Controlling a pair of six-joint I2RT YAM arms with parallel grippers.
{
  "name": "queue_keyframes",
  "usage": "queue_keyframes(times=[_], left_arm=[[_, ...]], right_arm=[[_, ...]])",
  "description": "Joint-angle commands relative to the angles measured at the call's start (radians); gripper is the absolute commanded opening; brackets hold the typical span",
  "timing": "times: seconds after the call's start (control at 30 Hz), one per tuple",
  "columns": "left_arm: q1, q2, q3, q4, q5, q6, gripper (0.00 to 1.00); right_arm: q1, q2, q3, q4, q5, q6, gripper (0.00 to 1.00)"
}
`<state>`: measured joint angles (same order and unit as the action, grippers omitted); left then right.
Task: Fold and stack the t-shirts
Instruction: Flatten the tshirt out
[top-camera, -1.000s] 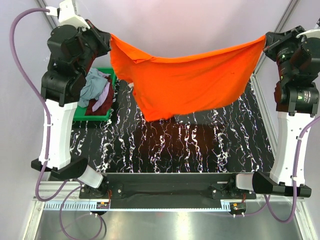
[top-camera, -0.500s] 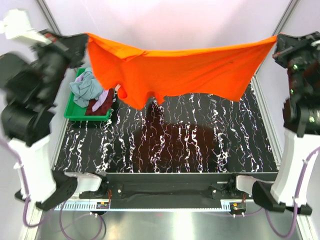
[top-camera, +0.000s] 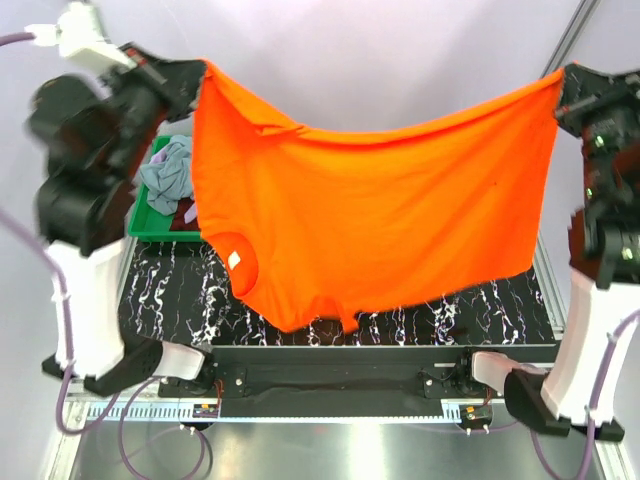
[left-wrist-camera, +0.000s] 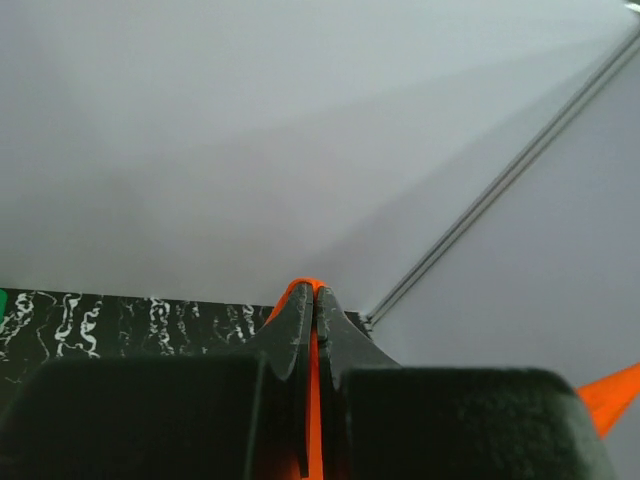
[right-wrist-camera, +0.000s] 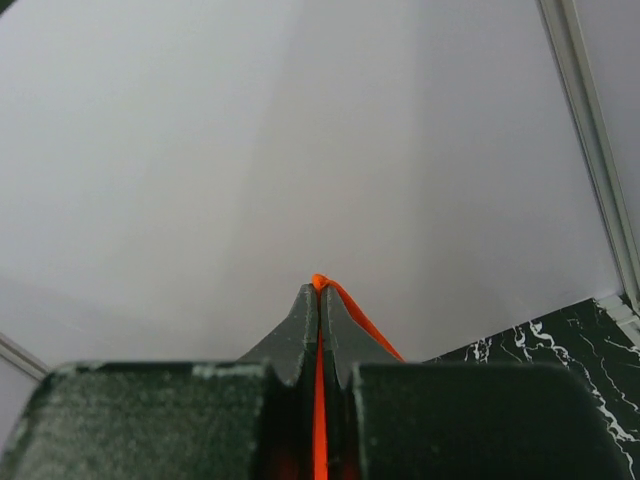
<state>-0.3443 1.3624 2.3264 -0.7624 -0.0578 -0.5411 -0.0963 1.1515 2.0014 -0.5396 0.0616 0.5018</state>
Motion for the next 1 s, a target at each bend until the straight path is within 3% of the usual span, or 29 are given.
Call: queue_keyframes(times=[0.0,0.17,0.27,0.3,0.33,0.4,0.5,0.6,0.8,0.97], left_arm=[[0.021,0.046,-0.038,0.191,-0.034,0.061,0.0],[0.03,0.15,0.037,0.264,-0.034,0.141,0.0],[0.03,0.172,0.126,0.177,0.051,0.116,0.0],[0.006,0.149,0.085,0.208,0.041,0.125,0.0],[0.004,0.124,-0.035,0.233,0.015,0.127,0.0],[0.011,0.093,-0.056,0.204,0.0,0.136,0.0],[0.011,0.034,-0.143,0.231,0.006,0.129,0.0],[0.011,-0.034,-0.217,0.284,-0.007,0.125,0.0],[0.011,-0.032,-0.17,0.216,-0.027,0.136,0.0],[0.01,-0.132,-0.219,0.193,0.016,0.081,0.0]], right_arm=[[0.001,0.082,-0.018,0.122,-0.012,0.0,0.0],[0.001,0.139,-0.033,0.228,-0.106,0.0,0.0],[0.003,0.093,-0.007,0.199,-0.141,-0.034,0.0],[0.003,0.062,-0.158,0.374,-0.128,0.01,0.0],[0.0,0.059,-0.129,0.319,-0.097,0.047,0.0],[0.0,0.102,-0.018,0.19,-0.139,0.018,0.0],[0.0,0.036,-0.093,0.259,-0.161,0.027,0.0],[0.001,0.033,-0.063,0.193,-0.12,-0.002,0.0],[0.0,0.004,-0.075,0.139,-0.1,-0.02,0.0],[0.0,-0.036,-0.004,0.003,-0.068,-0.028,0.0]])
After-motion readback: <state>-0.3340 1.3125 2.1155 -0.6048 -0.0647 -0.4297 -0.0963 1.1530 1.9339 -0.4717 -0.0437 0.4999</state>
